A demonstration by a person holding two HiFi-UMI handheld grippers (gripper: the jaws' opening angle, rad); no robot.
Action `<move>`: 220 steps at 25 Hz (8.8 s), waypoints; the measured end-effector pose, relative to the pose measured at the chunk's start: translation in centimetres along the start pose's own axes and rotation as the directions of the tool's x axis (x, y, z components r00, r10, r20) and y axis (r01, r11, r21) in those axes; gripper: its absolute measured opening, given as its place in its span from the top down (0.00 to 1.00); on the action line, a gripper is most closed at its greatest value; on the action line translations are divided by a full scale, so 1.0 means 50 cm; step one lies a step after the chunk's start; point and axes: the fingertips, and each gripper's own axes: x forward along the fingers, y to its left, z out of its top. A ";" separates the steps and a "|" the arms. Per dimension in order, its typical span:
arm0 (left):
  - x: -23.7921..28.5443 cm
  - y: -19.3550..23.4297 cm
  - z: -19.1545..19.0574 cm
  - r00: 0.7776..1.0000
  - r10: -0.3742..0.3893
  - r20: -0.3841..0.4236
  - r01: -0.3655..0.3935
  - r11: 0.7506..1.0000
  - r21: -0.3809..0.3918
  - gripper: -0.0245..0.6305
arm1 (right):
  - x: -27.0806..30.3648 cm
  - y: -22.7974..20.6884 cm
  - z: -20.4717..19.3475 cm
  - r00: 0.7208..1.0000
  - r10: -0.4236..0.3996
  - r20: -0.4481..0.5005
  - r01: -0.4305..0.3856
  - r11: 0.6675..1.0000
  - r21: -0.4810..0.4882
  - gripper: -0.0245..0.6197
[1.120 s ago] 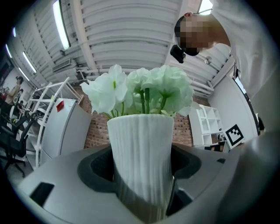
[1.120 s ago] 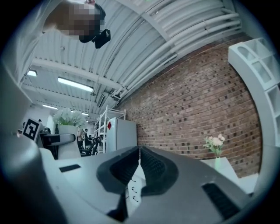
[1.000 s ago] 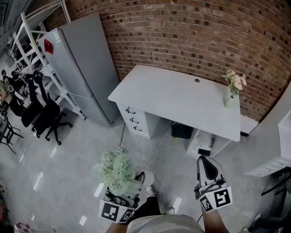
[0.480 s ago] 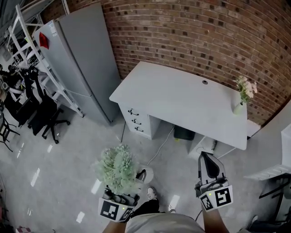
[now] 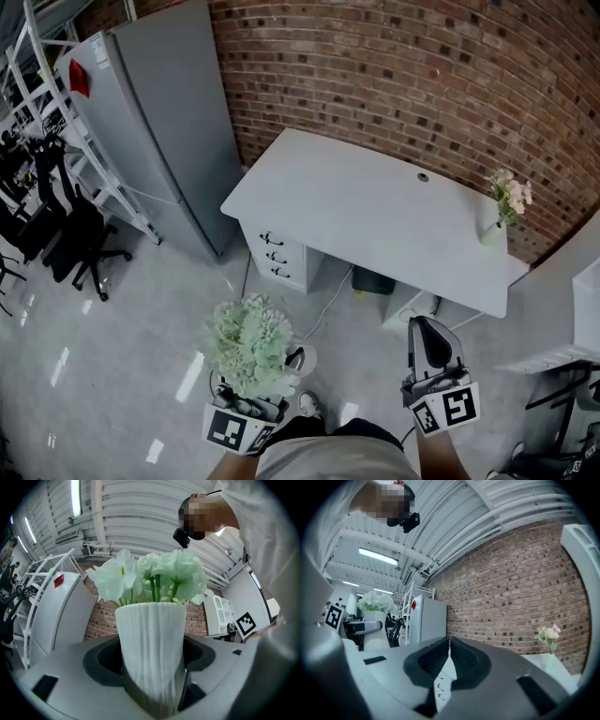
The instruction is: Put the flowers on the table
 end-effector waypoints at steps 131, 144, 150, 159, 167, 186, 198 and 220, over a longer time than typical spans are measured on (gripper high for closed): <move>0.757 0.157 -0.429 0.988 -0.130 -0.087 0.140 0.984 0.114 0.44 | 0.411 -0.545 -0.196 0.979 -0.200 -0.039 0.198 0.979 -0.055 0.93; 0.828 0.177 -0.507 0.983 -0.160 -0.094 0.170 0.978 0.117 0.44 | 0.431 -0.581 -0.244 0.969 -0.244 -0.022 0.243 0.969 -0.052 0.93; 0.864 0.196 -0.543 0.982 -0.164 -0.097 0.175 0.977 0.125 0.44 | 0.446 -0.591 -0.279 0.964 -0.263 -0.035 0.261 0.964 -0.055 0.93; 0.902 0.194 -0.560 0.979 -0.186 -0.082 0.197 0.968 0.155 0.44 | 0.437 -0.618 -0.297 0.953 -0.301 -0.040 0.298 0.953 -0.053 0.93; 0.917 0.191 -0.565 0.975 -0.209 -0.078 0.220 0.961 0.166 0.44 | 0.433 -0.623 -0.304 0.949 -0.310 -0.054 0.308 0.951 -0.039 0.93; 0.913 0.175 -0.574 0.955 -0.285 -0.078 0.293 0.949 0.116 0.43 | 0.429 -0.622 -0.300 0.943 -0.324 -0.079 0.321 0.946 -0.046 0.93; 0.901 0.177 -0.572 0.948 -0.302 -0.096 0.311 0.945 0.099 0.31 | 0.431 -0.605 -0.300 0.945 -0.312 -0.100 0.310 0.950 -0.041 0.93; 0.787 0.168 -0.478 0.955 -0.217 -0.201 0.236 0.969 0.075 0.31 | 0.387 -0.543 -0.209 0.956 -0.258 -0.139 0.260 0.966 0.000 0.93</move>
